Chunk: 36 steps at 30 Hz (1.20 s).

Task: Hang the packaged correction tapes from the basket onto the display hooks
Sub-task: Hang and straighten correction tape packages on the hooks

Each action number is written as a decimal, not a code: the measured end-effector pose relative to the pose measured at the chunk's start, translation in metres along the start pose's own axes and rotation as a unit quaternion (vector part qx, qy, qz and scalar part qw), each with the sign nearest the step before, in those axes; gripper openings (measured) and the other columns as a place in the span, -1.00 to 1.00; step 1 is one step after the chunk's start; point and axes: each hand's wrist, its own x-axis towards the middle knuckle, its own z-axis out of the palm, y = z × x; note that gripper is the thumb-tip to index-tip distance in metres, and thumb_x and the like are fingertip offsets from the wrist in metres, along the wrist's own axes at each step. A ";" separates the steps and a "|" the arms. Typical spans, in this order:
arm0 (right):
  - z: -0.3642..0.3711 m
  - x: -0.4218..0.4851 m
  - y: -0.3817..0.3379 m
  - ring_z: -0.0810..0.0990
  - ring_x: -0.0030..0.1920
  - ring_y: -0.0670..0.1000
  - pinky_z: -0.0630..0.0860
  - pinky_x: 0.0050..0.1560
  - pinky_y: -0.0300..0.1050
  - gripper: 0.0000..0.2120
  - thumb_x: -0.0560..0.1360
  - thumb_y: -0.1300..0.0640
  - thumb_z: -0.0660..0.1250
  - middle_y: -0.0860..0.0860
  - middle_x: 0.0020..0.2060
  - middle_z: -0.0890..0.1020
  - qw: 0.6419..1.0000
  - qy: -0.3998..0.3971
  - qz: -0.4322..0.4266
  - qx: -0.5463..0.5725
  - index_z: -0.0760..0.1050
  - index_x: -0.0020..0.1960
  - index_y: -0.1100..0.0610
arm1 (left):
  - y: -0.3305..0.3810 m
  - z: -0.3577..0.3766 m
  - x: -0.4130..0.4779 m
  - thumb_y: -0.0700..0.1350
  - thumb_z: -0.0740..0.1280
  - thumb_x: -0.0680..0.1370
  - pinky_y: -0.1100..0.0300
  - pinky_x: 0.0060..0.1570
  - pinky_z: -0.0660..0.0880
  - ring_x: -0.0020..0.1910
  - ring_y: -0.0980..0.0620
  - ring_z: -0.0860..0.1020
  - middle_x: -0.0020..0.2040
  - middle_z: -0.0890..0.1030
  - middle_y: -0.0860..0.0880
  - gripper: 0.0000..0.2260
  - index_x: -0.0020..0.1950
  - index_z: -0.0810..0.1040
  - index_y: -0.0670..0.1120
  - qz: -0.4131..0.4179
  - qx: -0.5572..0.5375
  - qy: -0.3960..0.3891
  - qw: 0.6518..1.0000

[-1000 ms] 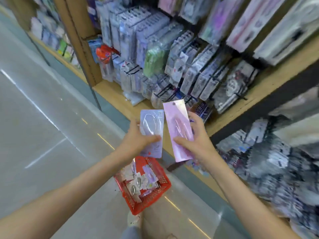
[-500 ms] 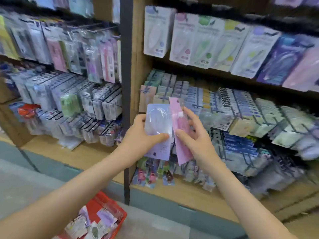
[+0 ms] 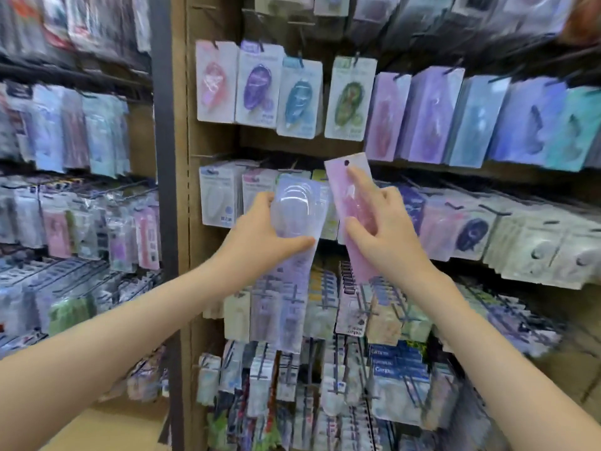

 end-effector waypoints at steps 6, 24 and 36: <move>-0.039 0.069 0.012 0.37 -0.24 -0.22 0.25 -0.10 -0.61 -0.39 0.55 0.15 0.23 0.00 -0.03 0.28 0.994 0.071 -0.006 -0.083 0.11 0.52 -0.16 | 0.026 -0.005 0.070 0.00 0.51 0.39 0.19 -0.11 0.40 0.03 0.05 0.49 0.05 0.48 0.07 -0.38 0.32 0.28 -0.08 0.070 -0.025 0.037 0.997; -0.066 0.184 0.062 0.35 -0.14 -0.09 0.22 0.00 -0.24 -0.36 0.57 0.10 0.20 0.04 0.04 0.27 0.984 0.131 0.044 -0.110 0.01 0.55 -0.15 | 0.040 0.022 0.166 0.01 0.48 0.42 0.16 0.14 0.41 0.26 0.06 0.41 0.35 0.40 0.02 -0.29 0.45 0.19 -0.05 0.194 0.004 0.118 0.974; -0.069 0.168 0.076 0.38 0.07 -0.01 0.31 0.11 -0.12 -0.36 0.53 0.07 0.20 0.03 0.17 0.38 0.988 0.108 0.036 -0.107 0.05 0.53 -0.21 | 0.041 0.032 0.175 0.03 0.47 0.42 0.02 0.23 0.46 0.29 0.04 0.42 0.34 0.41 0.03 -0.28 0.48 0.19 -0.03 0.216 0.015 0.159 0.963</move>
